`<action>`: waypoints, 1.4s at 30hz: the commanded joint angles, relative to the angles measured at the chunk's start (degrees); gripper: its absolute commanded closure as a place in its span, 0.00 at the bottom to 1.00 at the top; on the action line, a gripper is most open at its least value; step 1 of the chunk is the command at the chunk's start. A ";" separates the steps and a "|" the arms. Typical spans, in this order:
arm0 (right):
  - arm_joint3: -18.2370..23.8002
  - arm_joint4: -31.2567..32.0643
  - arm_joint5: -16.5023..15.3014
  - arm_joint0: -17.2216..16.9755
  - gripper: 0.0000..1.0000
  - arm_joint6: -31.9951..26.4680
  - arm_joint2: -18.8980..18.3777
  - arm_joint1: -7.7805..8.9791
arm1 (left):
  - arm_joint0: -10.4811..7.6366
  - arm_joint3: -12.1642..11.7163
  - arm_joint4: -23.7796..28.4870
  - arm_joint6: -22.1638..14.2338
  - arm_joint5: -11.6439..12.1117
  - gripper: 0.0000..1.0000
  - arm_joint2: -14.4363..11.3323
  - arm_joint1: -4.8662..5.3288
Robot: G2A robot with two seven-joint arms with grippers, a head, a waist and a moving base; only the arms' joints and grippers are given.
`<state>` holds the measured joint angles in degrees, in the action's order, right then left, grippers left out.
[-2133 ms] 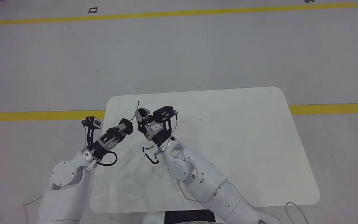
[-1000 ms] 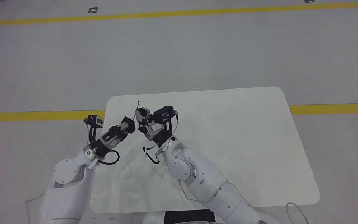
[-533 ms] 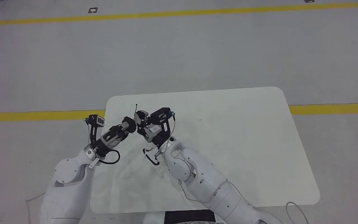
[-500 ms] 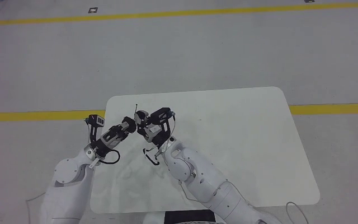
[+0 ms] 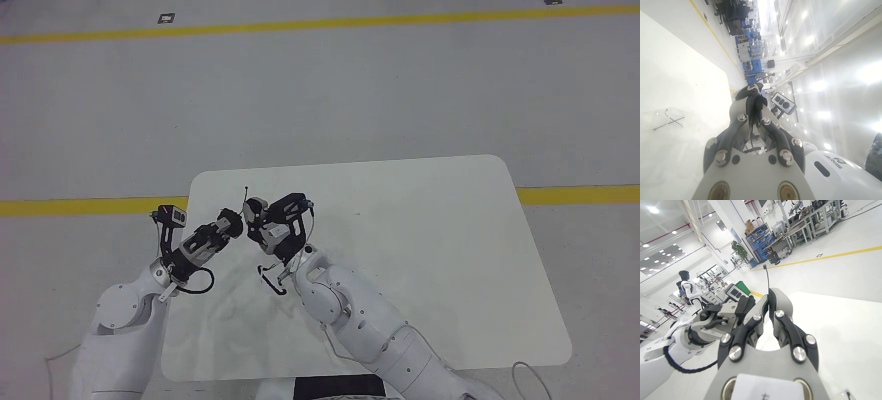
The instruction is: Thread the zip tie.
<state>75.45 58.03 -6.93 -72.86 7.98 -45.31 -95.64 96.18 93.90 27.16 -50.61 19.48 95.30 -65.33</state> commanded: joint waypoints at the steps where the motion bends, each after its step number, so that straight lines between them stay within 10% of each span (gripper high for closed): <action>1: 0.04 0.02 -0.07 -0.06 1.00 -0.08 0.00 0.02 | 0.03 0.05 0.02 0.02 0.00 1.00 0.00 0.01; 15: 0.63 -0.02 0.14 -0.55 1.00 0.19 -0.22 0.10 | 0.39 0.51 0.00 0.32 0.00 1.00 0.36 0.04; 19: 0.90 -0.10 0.29 -0.65 0.53 0.23 -0.22 0.09 | 0.49 0.59 -0.03 0.33 0.00 1.00 0.44 0.04; 21: 1.01 -0.02 0.26 -0.74 0.05 0.60 -0.20 0.10 | 0.54 0.64 0.00 0.43 0.00 1.00 0.47 0.03; 22: 1.05 0.08 0.23 -0.77 0.00 0.80 -0.21 0.10 | 0.56 0.67 -0.02 0.44 0.00 1.00 0.49 0.03; 42: 3.47 -1.06 -1.47 -4.54 0.00 4.16 -5.03 1.56 | 0.78 0.52 7.18 -3.36 -2.15 1.00 2.16 0.36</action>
<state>78.77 57.09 -8.38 -77.21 12.27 -49.96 -94.18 96.94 94.43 32.95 -53.05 18.09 97.20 -65.04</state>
